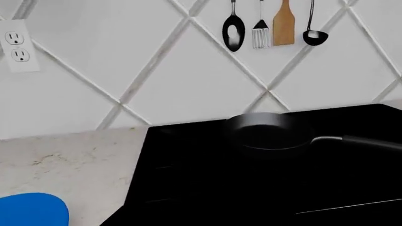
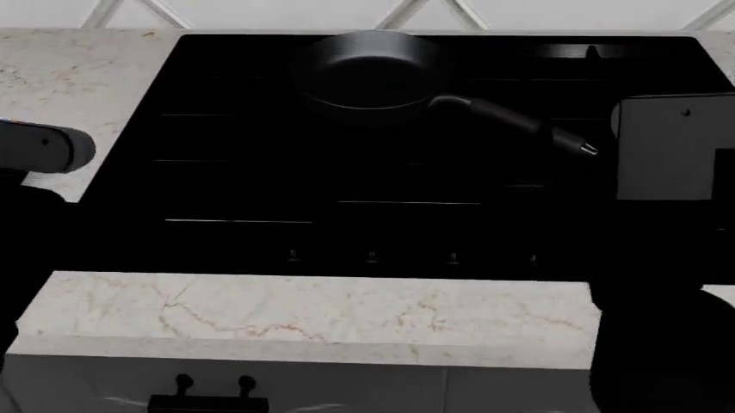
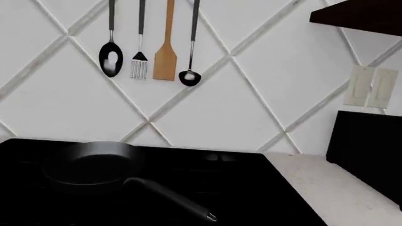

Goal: Pick the carrot from the plate and place it in the pan.

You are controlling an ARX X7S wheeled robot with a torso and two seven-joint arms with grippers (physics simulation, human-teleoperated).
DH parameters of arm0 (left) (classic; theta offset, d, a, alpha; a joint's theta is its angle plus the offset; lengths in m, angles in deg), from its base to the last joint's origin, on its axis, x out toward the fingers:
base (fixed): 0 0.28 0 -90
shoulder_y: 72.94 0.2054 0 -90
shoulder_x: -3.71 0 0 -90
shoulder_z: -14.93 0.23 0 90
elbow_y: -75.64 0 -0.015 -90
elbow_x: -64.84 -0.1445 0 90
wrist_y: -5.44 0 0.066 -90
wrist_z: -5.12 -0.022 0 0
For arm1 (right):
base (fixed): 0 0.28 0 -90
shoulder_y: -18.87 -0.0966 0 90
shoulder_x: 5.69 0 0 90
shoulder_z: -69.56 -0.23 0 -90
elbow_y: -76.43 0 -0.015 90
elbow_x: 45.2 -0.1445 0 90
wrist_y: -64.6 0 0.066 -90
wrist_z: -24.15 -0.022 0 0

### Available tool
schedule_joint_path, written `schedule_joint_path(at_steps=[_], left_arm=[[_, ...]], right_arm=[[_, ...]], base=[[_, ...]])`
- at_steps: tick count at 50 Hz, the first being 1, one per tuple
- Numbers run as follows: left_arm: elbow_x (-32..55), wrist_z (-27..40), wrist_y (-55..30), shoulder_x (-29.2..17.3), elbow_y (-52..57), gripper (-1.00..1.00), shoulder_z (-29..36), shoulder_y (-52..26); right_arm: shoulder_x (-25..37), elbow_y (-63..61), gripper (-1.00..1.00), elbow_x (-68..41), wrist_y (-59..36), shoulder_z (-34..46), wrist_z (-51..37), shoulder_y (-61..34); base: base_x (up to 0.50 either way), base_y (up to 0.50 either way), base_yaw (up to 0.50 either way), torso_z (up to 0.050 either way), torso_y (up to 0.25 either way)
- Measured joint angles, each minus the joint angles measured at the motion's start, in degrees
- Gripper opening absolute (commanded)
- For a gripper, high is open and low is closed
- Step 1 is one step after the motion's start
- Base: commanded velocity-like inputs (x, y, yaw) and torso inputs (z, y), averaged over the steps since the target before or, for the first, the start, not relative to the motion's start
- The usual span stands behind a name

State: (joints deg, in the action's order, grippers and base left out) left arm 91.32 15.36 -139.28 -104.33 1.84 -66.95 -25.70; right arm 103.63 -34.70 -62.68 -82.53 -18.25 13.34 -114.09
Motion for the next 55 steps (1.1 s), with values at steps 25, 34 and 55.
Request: schedule_joint_path(at_steps=[25,34,55], left_arm=[[-2.8,-3.1,5.4,2.5,-18.6,1.00,4.4,-12.2],[-2.4,-2.6,4.6,2.3,-17.9,1.00,4.0,-12.5],[-1.8,-2.4,4.8,1.8,-18.2,1.00,3.5,-12.7]], right_arm=[[-0.3,23.5,1.00,1.6,3.6,3.6,3.4,-15.8],[-0.3,24.0,1.00,1.3,3.6,3.8,3.6,-15.6],[0.1,23.4,1.00,0.6,2.9,4.0,3.6,-15.3]], base=[[0.00,0.08,0.00,0.000,0.000],[0.00,0.50,0.00,0.000,0.000],[0.00,0.50,0.00,0.000,0.000]])
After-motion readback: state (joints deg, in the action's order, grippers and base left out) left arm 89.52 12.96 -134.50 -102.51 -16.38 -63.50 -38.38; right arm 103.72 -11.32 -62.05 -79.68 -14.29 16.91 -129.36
